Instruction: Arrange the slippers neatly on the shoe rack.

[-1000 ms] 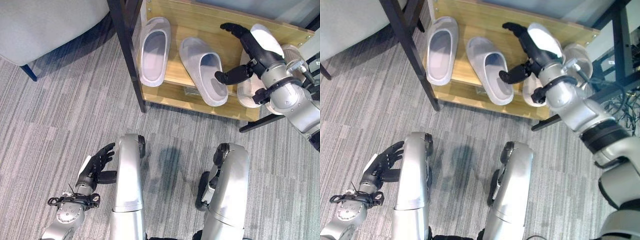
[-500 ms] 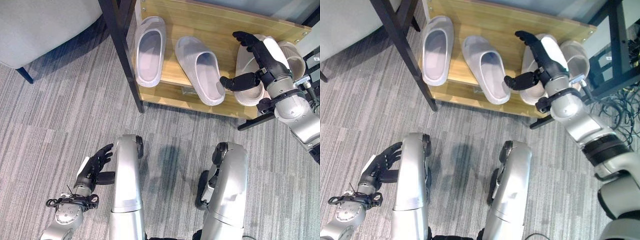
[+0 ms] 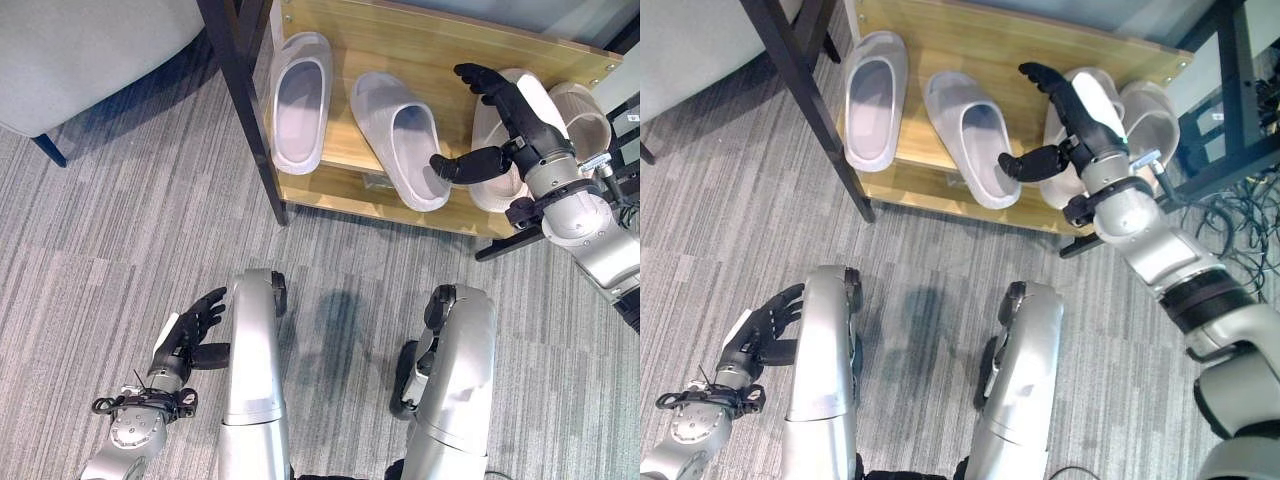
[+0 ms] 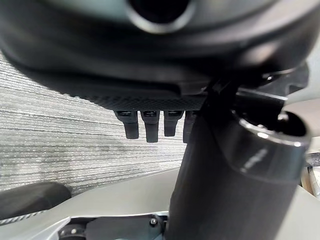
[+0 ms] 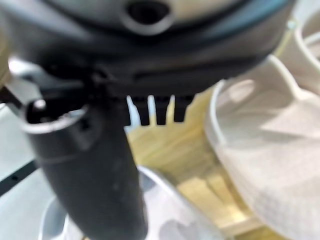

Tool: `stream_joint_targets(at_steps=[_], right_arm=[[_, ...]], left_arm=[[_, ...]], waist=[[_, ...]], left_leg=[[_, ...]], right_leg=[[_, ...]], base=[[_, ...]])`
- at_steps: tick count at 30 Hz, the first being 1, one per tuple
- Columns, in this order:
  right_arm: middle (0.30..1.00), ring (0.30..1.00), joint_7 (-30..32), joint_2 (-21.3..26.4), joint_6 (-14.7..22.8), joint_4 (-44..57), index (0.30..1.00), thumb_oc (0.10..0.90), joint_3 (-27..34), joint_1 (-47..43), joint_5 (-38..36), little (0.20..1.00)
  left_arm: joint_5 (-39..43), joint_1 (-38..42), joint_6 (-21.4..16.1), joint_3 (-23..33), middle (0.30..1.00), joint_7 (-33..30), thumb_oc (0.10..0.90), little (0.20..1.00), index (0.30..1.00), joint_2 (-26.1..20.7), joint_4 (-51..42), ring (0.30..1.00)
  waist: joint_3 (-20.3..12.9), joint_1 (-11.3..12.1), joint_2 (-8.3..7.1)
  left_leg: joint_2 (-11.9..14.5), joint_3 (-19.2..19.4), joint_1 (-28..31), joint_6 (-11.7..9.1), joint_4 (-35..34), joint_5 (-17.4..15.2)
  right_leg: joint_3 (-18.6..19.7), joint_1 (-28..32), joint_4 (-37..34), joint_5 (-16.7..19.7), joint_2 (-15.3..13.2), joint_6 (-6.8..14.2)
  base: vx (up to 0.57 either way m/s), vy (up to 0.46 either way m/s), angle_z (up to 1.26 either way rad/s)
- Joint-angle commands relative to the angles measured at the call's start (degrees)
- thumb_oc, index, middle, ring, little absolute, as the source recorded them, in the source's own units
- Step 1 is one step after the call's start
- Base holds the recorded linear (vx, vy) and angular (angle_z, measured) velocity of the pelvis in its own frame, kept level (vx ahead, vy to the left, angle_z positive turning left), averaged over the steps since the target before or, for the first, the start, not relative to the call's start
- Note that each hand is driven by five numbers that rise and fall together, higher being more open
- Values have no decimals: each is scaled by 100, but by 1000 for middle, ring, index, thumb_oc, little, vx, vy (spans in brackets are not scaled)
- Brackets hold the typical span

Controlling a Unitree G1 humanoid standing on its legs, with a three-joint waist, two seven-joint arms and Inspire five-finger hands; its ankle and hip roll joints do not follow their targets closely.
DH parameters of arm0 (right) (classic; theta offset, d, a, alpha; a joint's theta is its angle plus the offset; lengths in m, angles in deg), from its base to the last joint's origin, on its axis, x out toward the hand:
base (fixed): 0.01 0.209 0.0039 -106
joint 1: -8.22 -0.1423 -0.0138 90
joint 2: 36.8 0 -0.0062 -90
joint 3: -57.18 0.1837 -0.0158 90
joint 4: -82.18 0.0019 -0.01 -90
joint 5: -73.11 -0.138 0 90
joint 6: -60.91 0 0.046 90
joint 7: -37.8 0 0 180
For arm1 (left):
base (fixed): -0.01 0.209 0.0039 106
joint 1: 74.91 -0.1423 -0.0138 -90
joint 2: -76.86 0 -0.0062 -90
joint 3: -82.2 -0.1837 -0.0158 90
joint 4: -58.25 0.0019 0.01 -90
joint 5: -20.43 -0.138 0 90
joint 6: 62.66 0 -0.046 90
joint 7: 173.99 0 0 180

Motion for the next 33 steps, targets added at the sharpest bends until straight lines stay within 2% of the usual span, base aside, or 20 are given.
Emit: stream_joint_targets(at_steps=[1, 13, 33], right_arm=[[900, 900, 245, -124, 285, 255, 900, 800, 378, -676, -176, 900], [900, 900, 247, -846, 264, 158, 900, 800, 263, -678, -385, 900], [900, 900, 420, -1912, 221, -248, 900, 800, 225, -902, -293, 900]], left_arm=[[-62, 1481, 302, 154, 900, -742, 800, 900, 900, 406, 692, 900], [-22, 1650, 256, 82, 900, -799, 800, 900, 900, 398, 676, 900], [112, 1821, 153, 10, 900, -874, 800, 900, 900, 428, 683, 900]], waist=[[-201, -179, -160], [-201, -185, -96], [-201, -163, 10]], left_leg=[[214, 727, -529, 543, -144, 183], [240, 771, -529, 565, -173, 210], [210, 846, -529, 566, -235, 232]], right_leg=[[-332, -152, 143, -108, -485, -946], [-341, -152, 66, -76, -459, -943], [-326, -152, 60, -80, -446, -972]], base=[[0, 0, 0], [-1, 1, 0], [0, 0, 0]])
